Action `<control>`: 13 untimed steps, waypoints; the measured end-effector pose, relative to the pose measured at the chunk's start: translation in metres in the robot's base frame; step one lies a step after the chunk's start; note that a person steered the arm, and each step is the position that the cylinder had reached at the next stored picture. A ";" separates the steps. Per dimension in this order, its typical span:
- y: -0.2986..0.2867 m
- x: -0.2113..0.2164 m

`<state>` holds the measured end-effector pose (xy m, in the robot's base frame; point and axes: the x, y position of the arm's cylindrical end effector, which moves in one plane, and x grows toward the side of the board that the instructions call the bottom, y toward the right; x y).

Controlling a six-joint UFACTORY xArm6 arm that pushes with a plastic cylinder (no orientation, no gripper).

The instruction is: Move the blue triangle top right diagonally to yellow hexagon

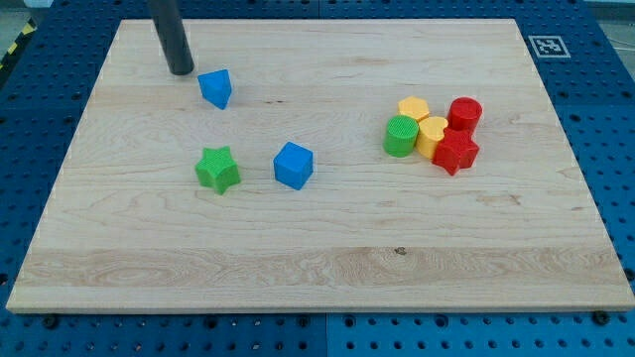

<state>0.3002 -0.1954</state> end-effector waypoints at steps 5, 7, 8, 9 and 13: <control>0.040 0.012; 0.040 0.030; 0.040 0.039; 0.040 0.049; 0.060 0.083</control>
<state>0.3828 -0.1354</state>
